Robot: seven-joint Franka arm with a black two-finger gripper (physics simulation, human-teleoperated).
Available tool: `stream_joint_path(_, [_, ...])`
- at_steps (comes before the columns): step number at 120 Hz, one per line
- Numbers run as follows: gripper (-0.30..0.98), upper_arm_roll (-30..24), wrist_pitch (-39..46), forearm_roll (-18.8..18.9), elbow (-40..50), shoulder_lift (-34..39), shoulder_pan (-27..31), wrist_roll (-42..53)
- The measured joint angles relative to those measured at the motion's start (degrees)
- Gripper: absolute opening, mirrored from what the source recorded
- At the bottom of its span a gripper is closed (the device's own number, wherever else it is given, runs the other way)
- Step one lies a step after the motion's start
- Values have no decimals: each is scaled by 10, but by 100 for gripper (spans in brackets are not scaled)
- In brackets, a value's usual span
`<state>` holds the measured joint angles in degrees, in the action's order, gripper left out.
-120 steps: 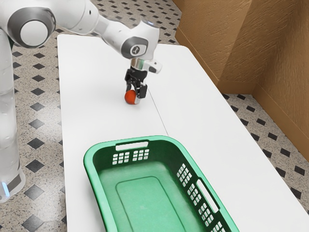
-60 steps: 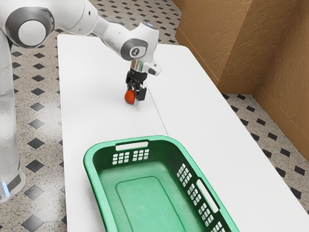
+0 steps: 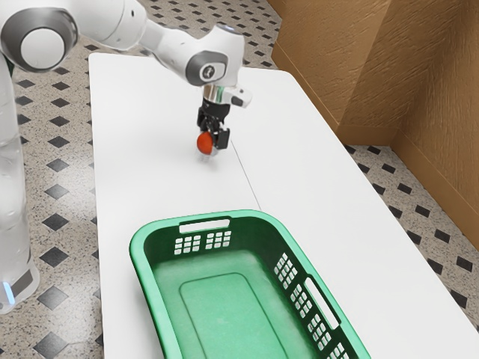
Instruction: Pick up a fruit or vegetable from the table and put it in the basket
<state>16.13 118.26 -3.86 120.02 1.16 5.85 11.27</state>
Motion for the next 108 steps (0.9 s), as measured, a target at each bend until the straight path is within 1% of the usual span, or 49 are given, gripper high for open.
stream_joint_path(10, [34,-1,0,1,-3,19,-2,-2])
stream_joint_path(16, [34,-2,1,0,-9,34,-17,-3])
stream_joint_path(20, [35,-3,1,0,-16,47,-43,-4])
stream_joint_path(32, [35,-19,1,0,-42,75,-148,-7])
stream_joint_path(42, [35,-64,4,0,-55,90,-185,-14])
stream_joint_path(54, [35,-138,8,0,-64,95,-195,-29])
stream_joint_path(64, [35,-204,21,0,-70,82,-197,-46])
stream_joint_path(75, [34,-259,35,-16,-72,68,-199,-68])
stream_joint_path(89, [35,-309,47,-31,-72,62,-202,-101])
stream_joint_path(100, [35,-331,54,-36,-71,53,-205,-127])
stream_joint_path(102, [36,-334,56,-36,-72,52,-204,-132])
stream_joint_path(108, [46,-345,59,-41,-72,52,-201,-144])
